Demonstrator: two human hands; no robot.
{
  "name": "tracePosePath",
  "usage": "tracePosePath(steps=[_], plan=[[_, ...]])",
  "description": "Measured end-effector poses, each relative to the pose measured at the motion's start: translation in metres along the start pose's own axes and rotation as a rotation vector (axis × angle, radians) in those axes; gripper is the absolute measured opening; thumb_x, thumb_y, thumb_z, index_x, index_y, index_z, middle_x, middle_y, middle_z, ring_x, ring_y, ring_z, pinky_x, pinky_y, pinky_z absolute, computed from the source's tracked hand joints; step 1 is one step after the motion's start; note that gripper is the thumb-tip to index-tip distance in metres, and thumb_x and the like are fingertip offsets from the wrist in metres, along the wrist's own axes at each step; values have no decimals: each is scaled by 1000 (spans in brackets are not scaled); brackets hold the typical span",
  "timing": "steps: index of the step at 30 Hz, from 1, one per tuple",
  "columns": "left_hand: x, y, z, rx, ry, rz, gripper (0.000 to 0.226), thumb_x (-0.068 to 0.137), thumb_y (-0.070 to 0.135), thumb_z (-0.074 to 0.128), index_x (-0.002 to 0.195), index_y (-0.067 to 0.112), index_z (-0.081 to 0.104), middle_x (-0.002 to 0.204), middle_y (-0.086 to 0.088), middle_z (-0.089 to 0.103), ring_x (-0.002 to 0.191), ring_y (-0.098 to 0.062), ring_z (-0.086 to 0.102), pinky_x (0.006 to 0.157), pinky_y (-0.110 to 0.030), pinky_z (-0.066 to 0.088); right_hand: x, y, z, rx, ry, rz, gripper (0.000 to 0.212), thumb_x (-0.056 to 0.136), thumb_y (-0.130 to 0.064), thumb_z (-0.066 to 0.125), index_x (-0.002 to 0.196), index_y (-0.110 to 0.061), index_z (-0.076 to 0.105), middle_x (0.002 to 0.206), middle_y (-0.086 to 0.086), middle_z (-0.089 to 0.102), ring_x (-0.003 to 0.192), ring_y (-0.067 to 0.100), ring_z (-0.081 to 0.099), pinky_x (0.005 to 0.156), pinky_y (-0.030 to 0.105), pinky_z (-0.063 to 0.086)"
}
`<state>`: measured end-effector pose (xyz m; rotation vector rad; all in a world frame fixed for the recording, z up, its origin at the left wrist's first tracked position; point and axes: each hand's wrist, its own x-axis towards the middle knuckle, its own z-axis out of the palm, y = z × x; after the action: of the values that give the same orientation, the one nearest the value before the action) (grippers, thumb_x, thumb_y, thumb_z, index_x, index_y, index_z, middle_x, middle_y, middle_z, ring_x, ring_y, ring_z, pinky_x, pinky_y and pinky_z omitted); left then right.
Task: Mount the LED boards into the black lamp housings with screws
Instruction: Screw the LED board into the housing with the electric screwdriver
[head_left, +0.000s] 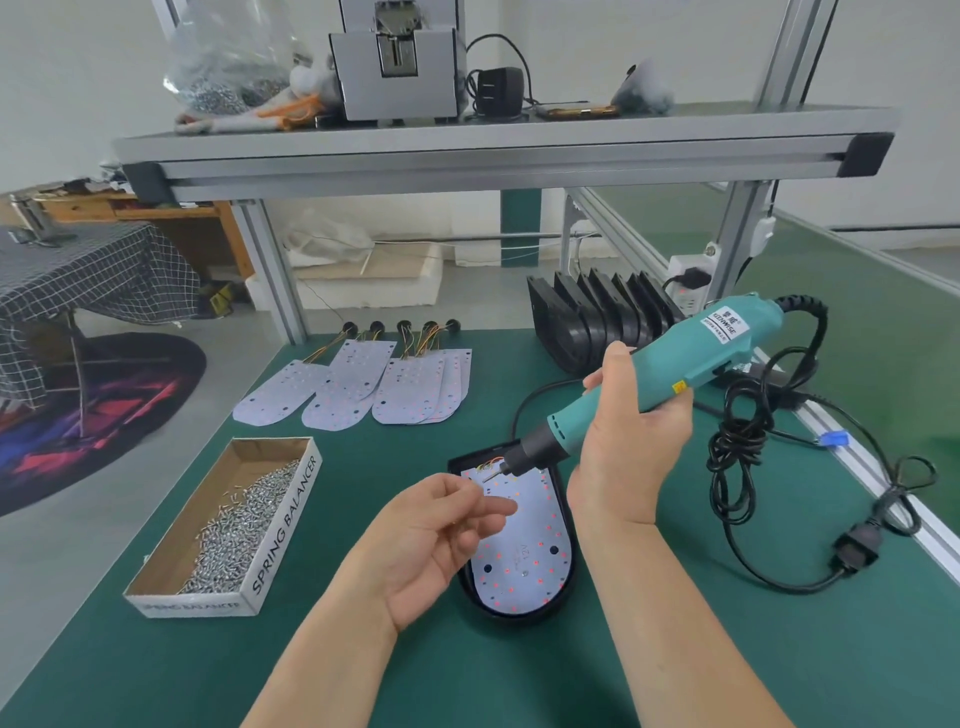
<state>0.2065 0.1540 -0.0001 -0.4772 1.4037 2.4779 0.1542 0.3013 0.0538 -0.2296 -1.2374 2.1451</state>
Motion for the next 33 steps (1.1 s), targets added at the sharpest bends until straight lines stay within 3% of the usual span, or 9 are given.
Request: tracePosePath(steps=[3, 6, 12, 17, 21, 25, 29, 31, 33], plan=[[3, -1, 0, -40, 62, -15, 18, 67, 8, 75, 82, -2, 72, 79, -17, 73, 54, -10, 65, 42, -13, 48, 2, -1, 1, 7, 0, -9, 15, 84, -27, 68, 86, -21, 54, 66, -4, 64, 63, 11, 58, 60, 18, 48], [5, -2, 3, -142, 51, -64, 10, 67, 7, 75, 73, 0, 79, 75, -13, 71, 50, -8, 61, 40, -12, 47, 3, 0, 1, 13, -6, -12, 15, 85, -25, 68, 86, -20, 54, 65, -5, 63, 62, 11, 57, 58, 17, 48], [7, -4, 4, -247, 10, -128, 13, 68, 4, 74, 79, -3, 79, 75, -15, 69, 50, -10, 60, 38, -13, 45, 4, 3, -1, -2, -7, -13, 16, 83, -27, 68, 82, -22, 53, 64, -5, 62, 61, 12, 57, 59, 20, 48], [7, -4, 4, -179, 15, -108, 8, 67, 4, 75, 72, -1, 79, 74, -16, 69, 49, -9, 60, 39, -13, 45, 5, 6, -2, -13, -8, -19, 16, 83, -27, 68, 82, -21, 54, 63, -8, 63, 60, 10, 58, 58, 18, 48], [8, -8, 7, -37, 34, 31, 5, 65, 6, 77, 69, 4, 77, 72, -16, 69, 51, -9, 59, 42, -12, 46, 3, 8, -2, -30, -15, -53, 15, 84, -28, 68, 82, -24, 54, 66, -5, 63, 61, 10, 60, 58, 18, 48], [9, -14, 10, 44, 44, 170, 15, 66, 11, 78, 78, 3, 73, 74, -16, 69, 55, -10, 60, 48, -15, 47, 6, 9, -1, -10, 26, -36, 15, 85, -26, 67, 82, -22, 53, 63, -8, 61, 60, 9, 57, 57, 16, 47], [9, -16, 11, -34, 22, 154, 18, 65, 12, 80, 80, 3, 76, 74, -14, 69, 55, -10, 58, 48, -14, 48, 11, 11, 0, 6, 41, 5, 15, 87, -25, 67, 86, -20, 53, 63, -8, 60, 60, 10, 56, 58, 19, 47], [8, -12, 10, -33, -21, 133, 30, 62, 22, 84, 86, 5, 80, 74, -11, 68, 56, -9, 57, 47, -13, 47, 12, 11, 1, 15, 34, 8, 14, 86, -25, 67, 86, -21, 54, 63, -7, 61, 60, 10, 56, 58, 19, 47], [10, -5, 3, 47, 41, 135, 46, 64, 38, 82, 96, 4, 79, 69, -6, 64, 51, -9, 51, 42, -16, 40, 17, 10, 3, 20, 33, -10, 14, 86, -24, 67, 86, -21, 53, 62, -7, 61, 60, 10, 56, 58, 18, 47]])
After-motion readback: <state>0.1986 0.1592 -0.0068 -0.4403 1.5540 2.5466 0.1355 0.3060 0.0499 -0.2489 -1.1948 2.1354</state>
